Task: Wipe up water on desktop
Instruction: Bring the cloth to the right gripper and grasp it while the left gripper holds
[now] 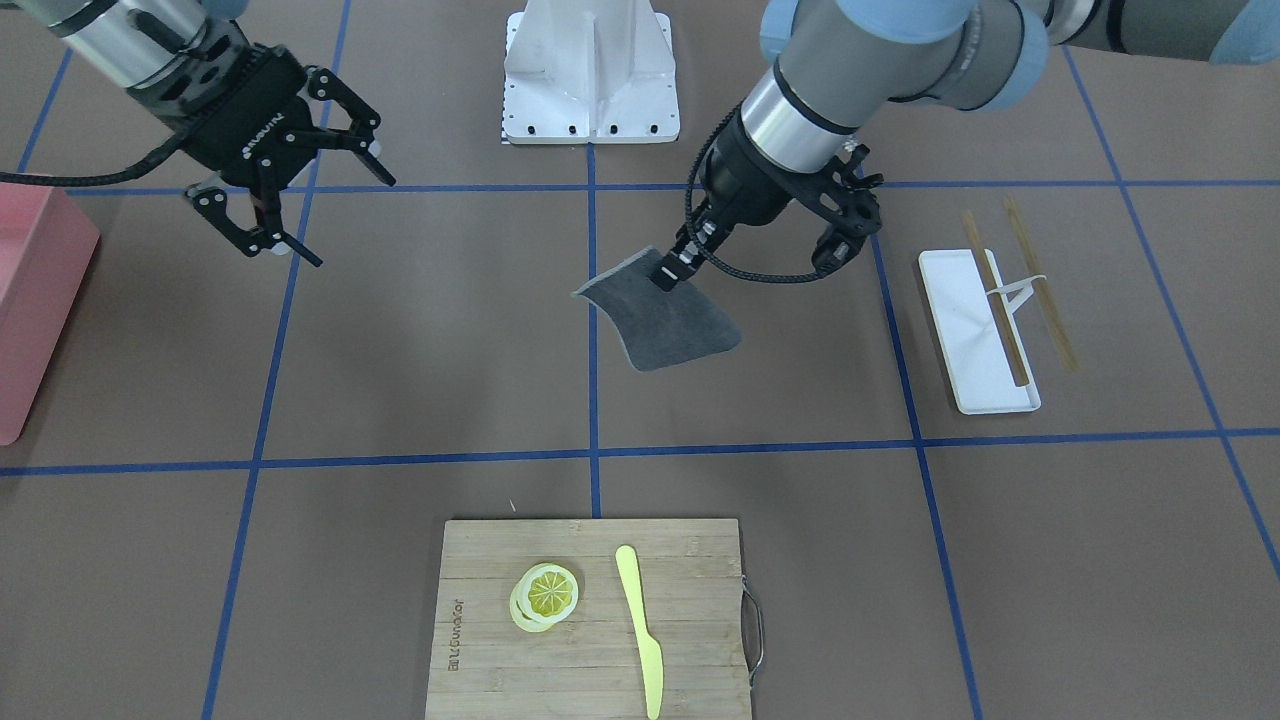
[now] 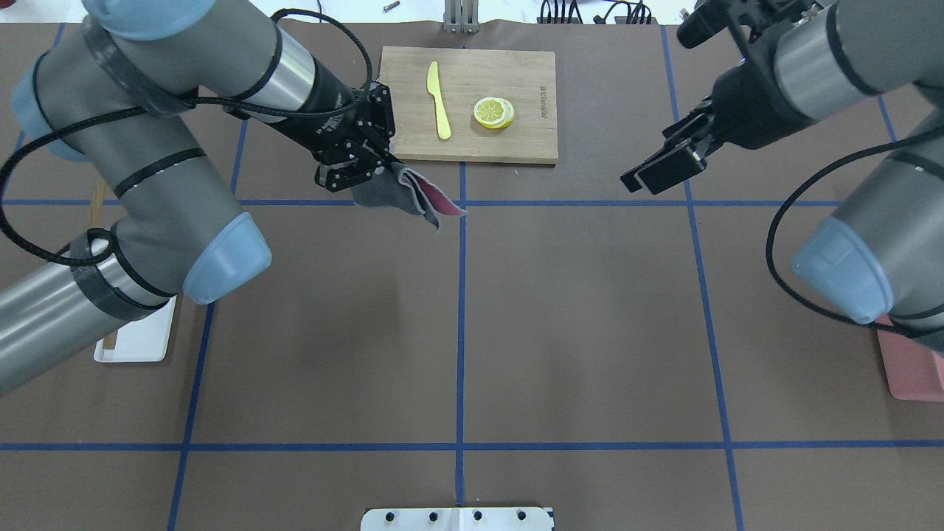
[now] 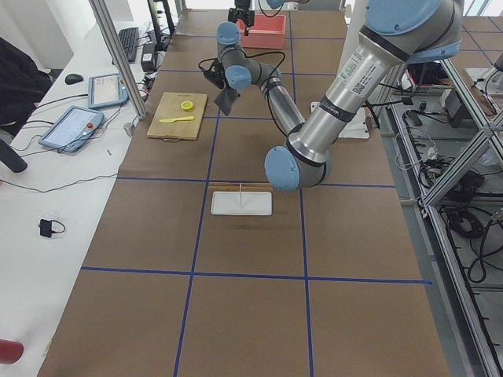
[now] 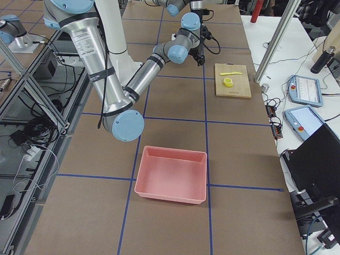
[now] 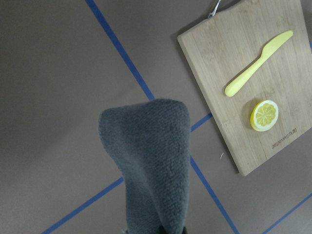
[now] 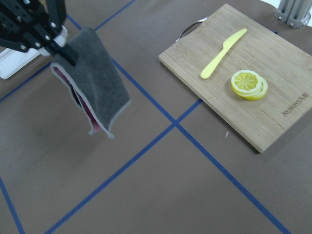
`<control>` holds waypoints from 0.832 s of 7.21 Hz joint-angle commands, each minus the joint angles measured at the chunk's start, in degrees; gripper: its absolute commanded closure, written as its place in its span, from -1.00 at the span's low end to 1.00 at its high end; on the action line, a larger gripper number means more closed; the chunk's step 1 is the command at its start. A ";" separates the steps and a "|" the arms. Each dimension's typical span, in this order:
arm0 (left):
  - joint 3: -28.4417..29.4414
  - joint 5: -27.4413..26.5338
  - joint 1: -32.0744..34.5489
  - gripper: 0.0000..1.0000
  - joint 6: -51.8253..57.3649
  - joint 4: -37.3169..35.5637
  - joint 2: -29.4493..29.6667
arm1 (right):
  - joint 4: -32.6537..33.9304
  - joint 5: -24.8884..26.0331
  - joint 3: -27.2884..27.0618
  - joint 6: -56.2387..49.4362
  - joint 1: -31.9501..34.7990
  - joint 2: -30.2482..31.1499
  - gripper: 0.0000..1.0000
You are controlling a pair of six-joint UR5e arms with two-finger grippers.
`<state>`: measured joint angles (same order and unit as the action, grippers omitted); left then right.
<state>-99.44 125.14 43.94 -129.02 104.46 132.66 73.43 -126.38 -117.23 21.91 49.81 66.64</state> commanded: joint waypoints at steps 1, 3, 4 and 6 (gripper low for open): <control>3.71 0.27 -3.15 1.00 -1.06 0.04 5.38 | -6.79 7.80 -0.10 4.08 -6.28 0.16 -1.00; 4.87 1.06 -3.95 1.00 -1.06 0.04 7.96 | -6.98 9.22 -0.45 4.54 -7.62 0.59 -1.00; 4.87 4.20 -3.95 1.00 -1.06 0.04 9.09 | -9.16 10.36 -0.45 4.54 -9.01 1.56 -1.00; 4.70 5.90 -3.95 1.00 -1.15 -0.40 10.42 | -11.81 12.21 -0.01 4.54 -10.69 3.15 -1.00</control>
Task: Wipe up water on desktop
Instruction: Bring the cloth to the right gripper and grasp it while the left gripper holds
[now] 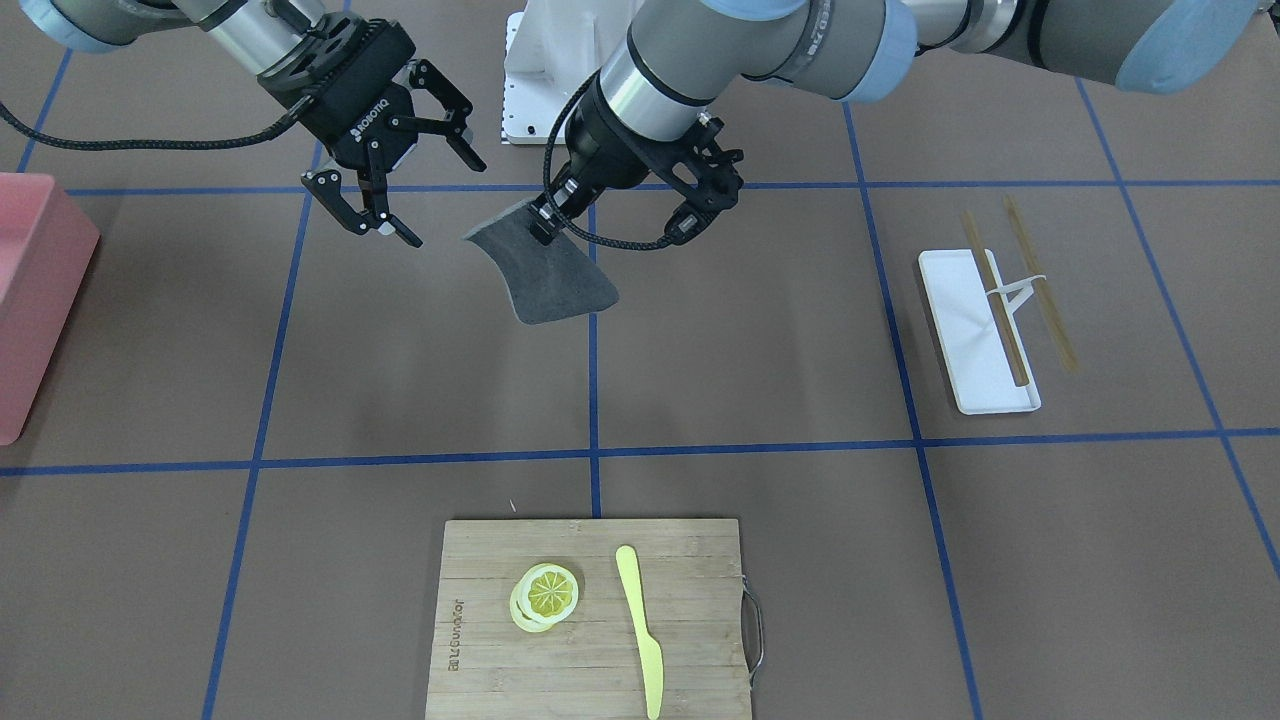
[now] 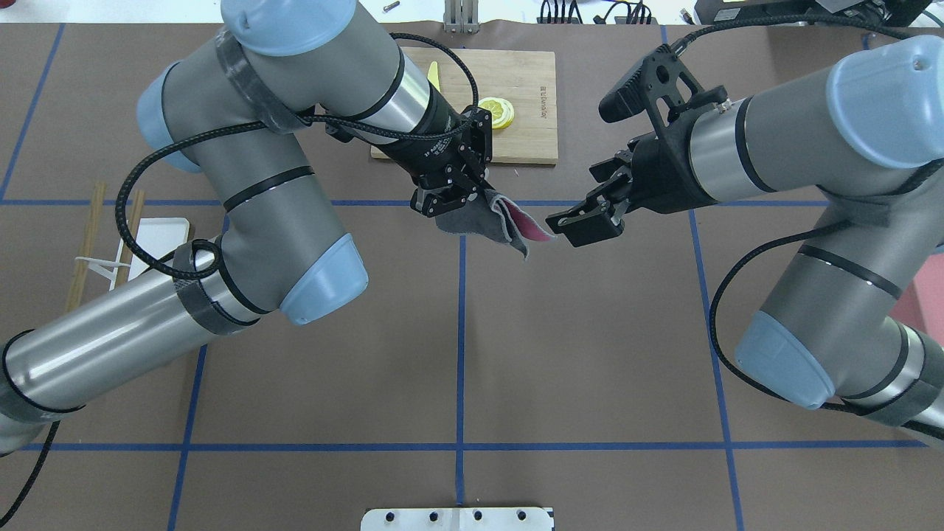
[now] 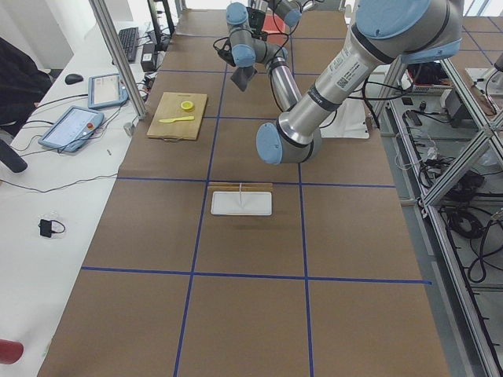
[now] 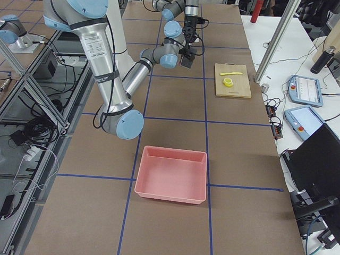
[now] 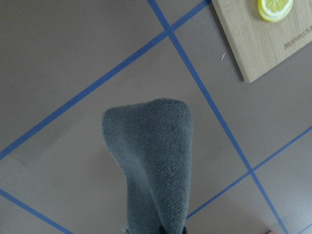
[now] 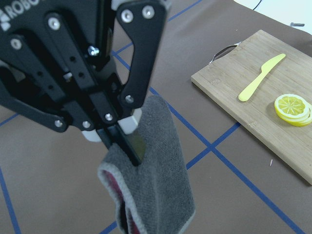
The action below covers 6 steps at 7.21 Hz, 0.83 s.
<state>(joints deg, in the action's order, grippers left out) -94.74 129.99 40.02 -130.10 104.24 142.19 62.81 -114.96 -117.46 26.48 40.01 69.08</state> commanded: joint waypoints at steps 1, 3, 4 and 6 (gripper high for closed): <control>0.08 1.05 -0.03 1.00 -0.15 -0.18 1.42 | -1.20 0.79 0.13 -0.02 -0.98 0.80 -1.00; 1.48 0.97 -0.03 1.00 -0.86 -0.09 2.30 | -1.20 0.88 -0.05 0.41 -1.16 0.71 -0.91; 2.27 0.97 -0.03 1.00 -0.86 -0.01 2.74 | -1.20 0.80 -0.13 1.55 -1.16 0.71 -0.65; 2.80 0.97 -0.03 1.00 -0.86 0.00 2.74 | -1.28 0.80 -0.22 3.56 -1.25 0.71 -0.02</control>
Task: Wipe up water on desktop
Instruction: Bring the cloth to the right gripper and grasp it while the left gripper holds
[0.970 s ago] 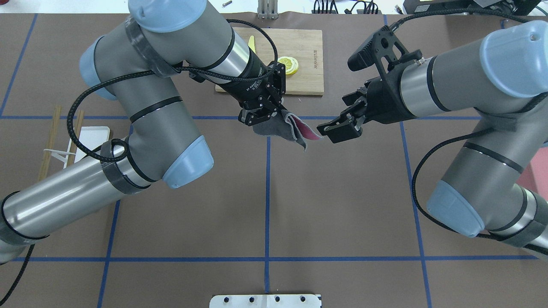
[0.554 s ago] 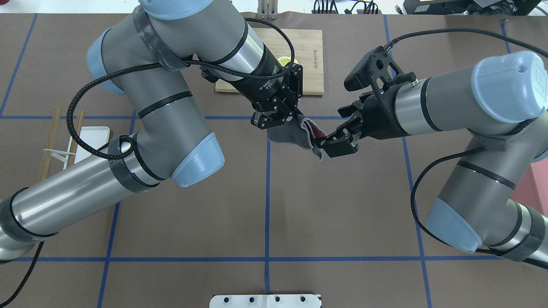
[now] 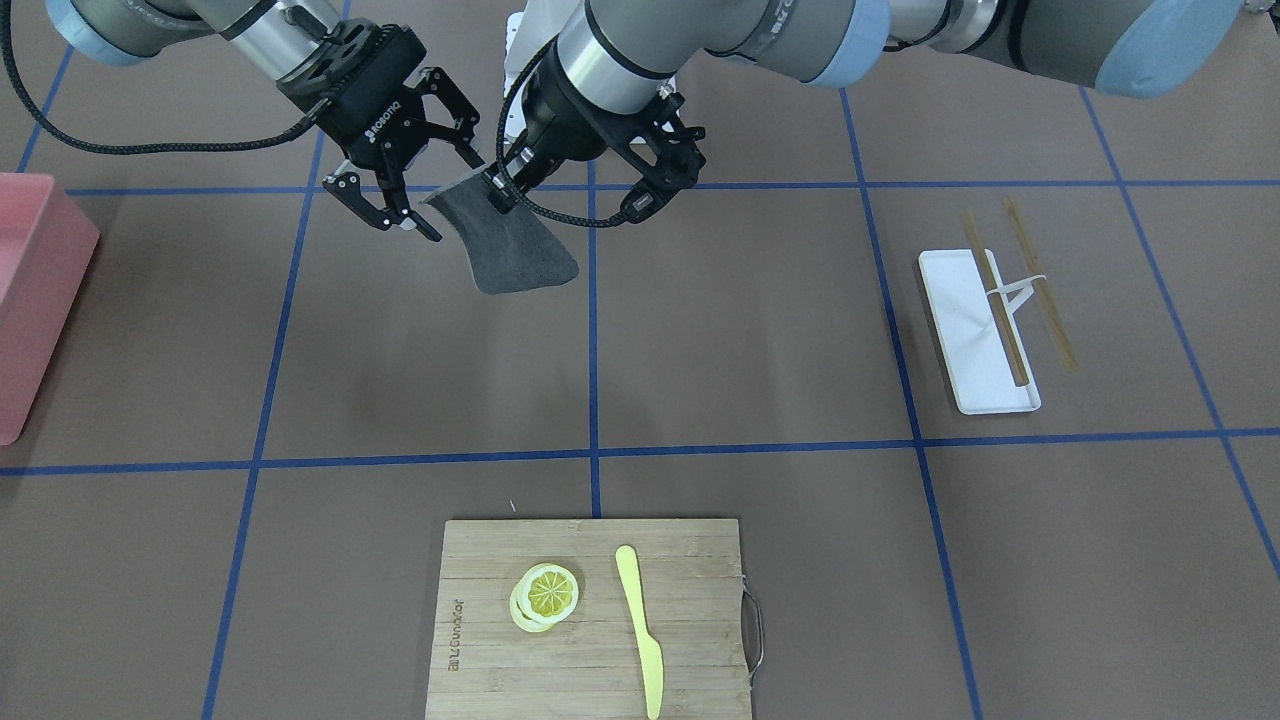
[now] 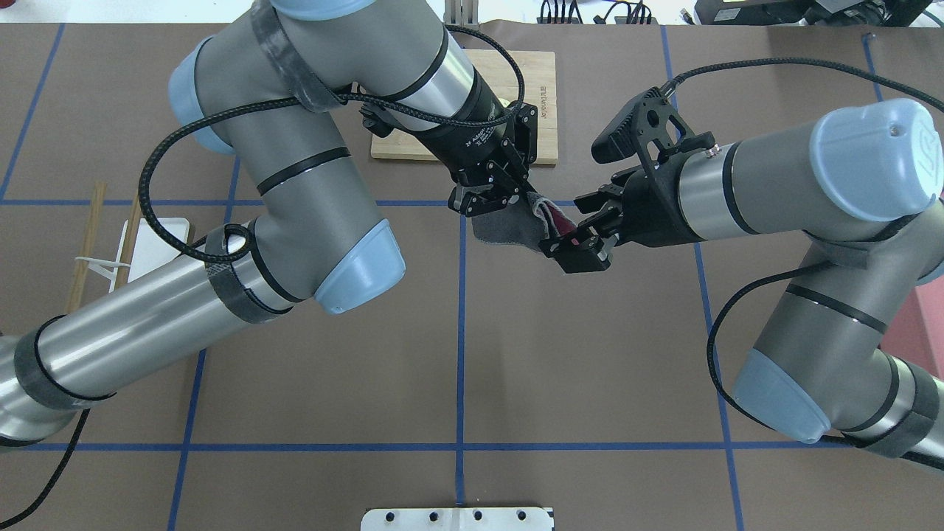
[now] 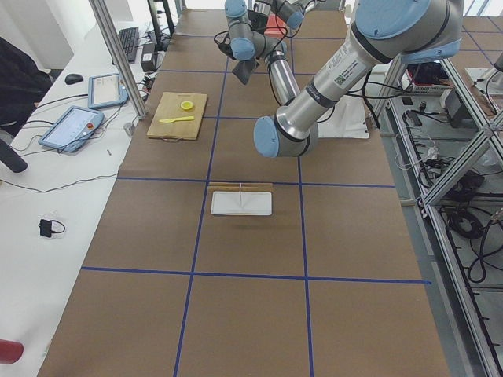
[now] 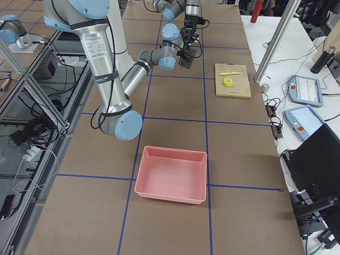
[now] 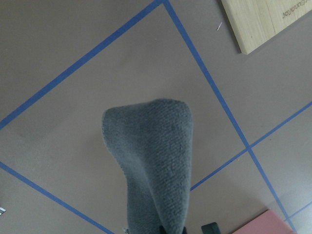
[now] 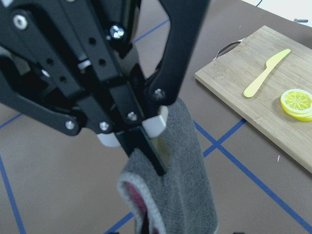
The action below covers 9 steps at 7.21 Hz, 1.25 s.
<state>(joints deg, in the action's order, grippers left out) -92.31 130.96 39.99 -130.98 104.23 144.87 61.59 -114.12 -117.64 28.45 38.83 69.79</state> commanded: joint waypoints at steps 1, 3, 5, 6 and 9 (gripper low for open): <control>0.46 0.00 0.00 1.00 -0.06 0.01 0.06 | 0.02 -0.13 -0.14 1.60 -0.07 0.00 0.23; 0.73 0.00 0.00 1.00 -0.06 0.01 0.24 | -0.07 -0.13 -0.23 1.69 -0.07 -0.09 0.43; 1.43 0.00 0.00 1.00 -0.06 0.01 0.85 | -0.07 -0.13 -0.31 2.04 -0.07 -0.09 0.97; 1.34 0.00 0.00 1.00 0.29 0.19 0.86 | -0.07 -0.13 -0.40 2.04 -0.07 -0.09 1.00; 1.17 -0.62 0.00 -0.09 2.05 0.54 0.33 | -0.33 -0.31 -0.67 4.86 0.11 0.08 1.00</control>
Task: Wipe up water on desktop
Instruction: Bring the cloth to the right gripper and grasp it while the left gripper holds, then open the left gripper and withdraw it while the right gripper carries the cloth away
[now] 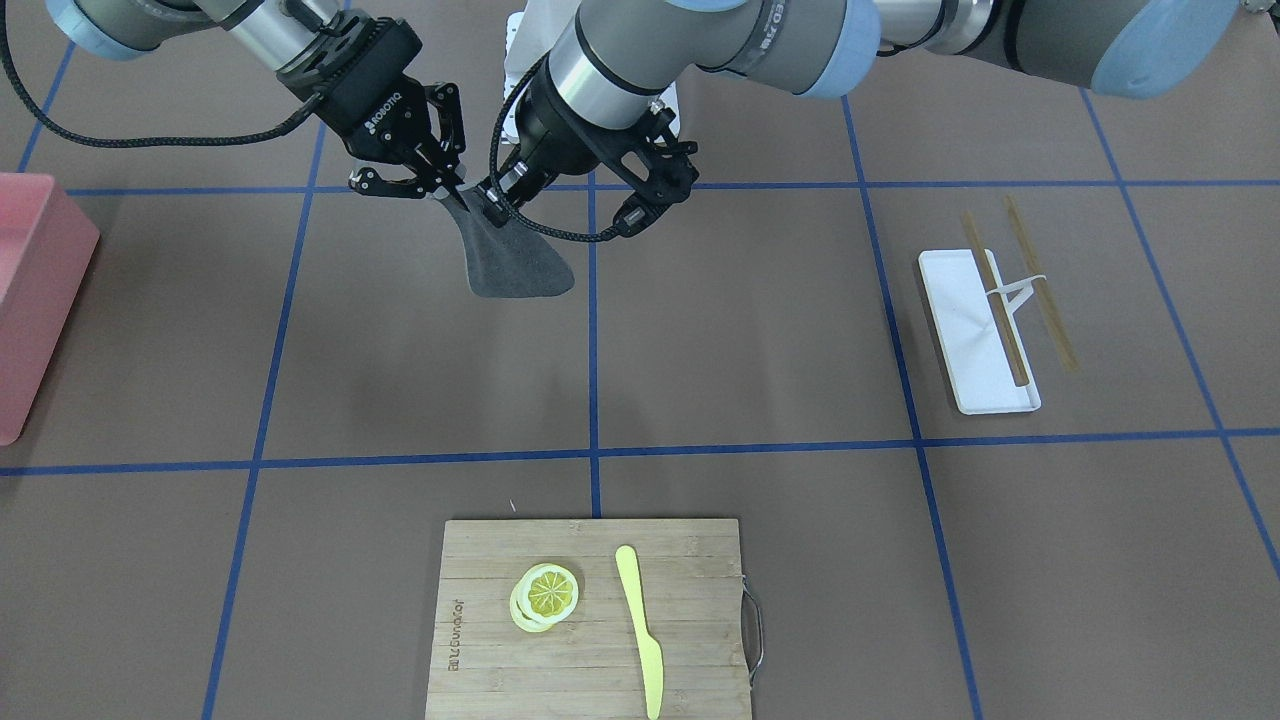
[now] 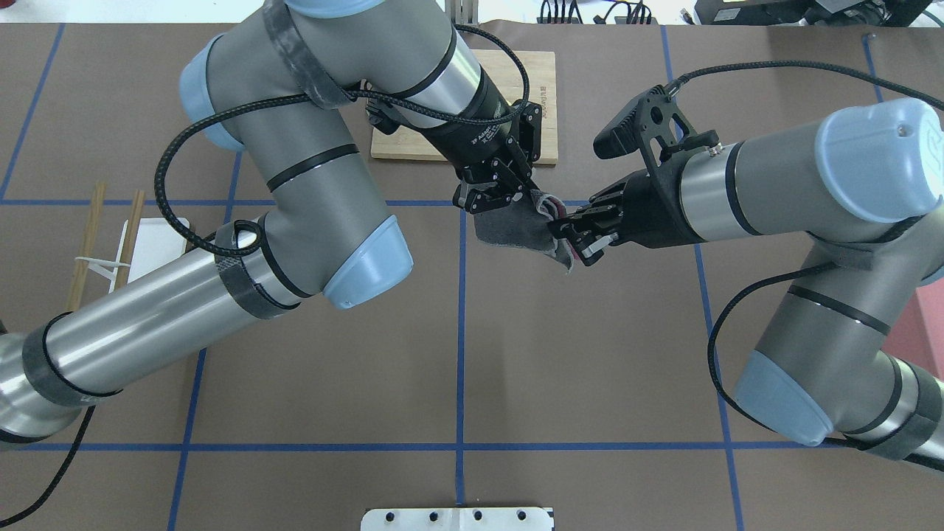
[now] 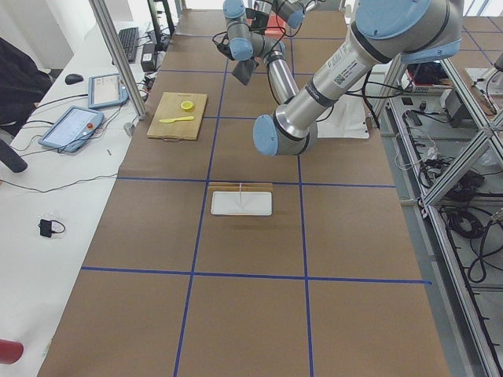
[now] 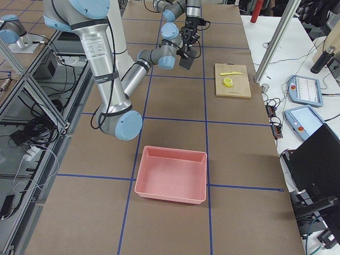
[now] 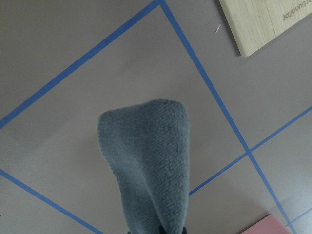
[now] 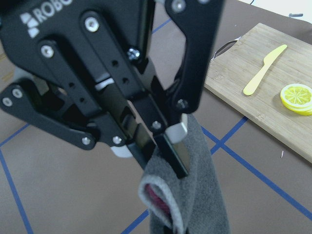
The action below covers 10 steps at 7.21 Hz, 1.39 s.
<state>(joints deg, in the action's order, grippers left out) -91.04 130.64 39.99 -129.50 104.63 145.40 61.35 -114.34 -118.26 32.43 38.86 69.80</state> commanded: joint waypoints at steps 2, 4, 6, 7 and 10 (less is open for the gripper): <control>-2.45 -0.38 1.40 -0.94 5.27 -0.30 -2.21 | 0.00 -0.36 -1.09 0.79 0.42 2.26 1.00; -9.89 -0.38 7.18 -0.95 18.41 -0.56 -9.65 | -0.09 -0.71 -1.71 0.26 2.70 6.30 1.00; -14.94 -0.99 10.28 -0.96 30.74 -0.74 -16.53 | 0.17 -0.97 -2.15 0.09 6.12 10.51 1.00; -15.13 -3.69 10.46 -0.96 31.23 -2.31 -16.64 | 0.52 -0.89 -2.15 0.09 7.53 12.89 1.00; -21.16 -10.38 14.66 -0.96 54.42 -18.32 -18.56 | 8.13 -0.71 -1.62 -6.11 13.23 16.25 1.00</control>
<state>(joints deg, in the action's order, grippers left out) -108.90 122.89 52.49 -86.17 94.45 127.93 65.22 -115.15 -119.89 30.10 49.49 85.27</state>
